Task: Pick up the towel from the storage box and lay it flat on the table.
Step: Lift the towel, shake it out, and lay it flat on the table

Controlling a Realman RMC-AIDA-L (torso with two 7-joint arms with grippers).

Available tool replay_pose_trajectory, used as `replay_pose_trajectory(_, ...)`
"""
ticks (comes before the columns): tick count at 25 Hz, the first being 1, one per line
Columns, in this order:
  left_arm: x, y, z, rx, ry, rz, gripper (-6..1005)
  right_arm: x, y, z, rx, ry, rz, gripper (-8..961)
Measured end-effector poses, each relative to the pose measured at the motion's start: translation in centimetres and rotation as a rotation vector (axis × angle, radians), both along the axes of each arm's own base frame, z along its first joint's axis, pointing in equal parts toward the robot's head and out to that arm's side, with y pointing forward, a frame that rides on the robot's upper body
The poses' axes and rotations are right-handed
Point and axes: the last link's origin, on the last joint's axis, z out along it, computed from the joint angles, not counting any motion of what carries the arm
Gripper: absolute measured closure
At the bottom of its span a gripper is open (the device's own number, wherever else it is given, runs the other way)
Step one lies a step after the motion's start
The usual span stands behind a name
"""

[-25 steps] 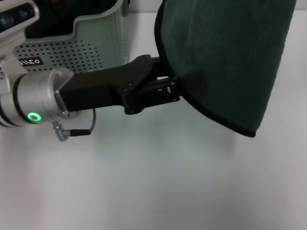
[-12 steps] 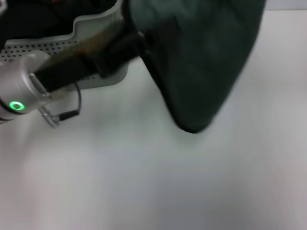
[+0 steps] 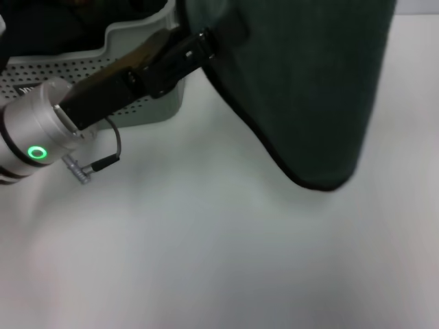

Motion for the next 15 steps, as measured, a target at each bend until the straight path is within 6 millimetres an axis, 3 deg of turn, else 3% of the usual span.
replay_pose_trajectory(9,-0.5,0.1,0.1,0.050,-0.047,0.049,572,0.8,-0.8,0.9,-0.024,0.004,0.012,942)
replay_pose_trajectory(15,0.3,-0.8,1.2,0.053,-0.105,-0.052,573,2.0,-1.1,1.2,-0.019,0.000,-0.021,942)
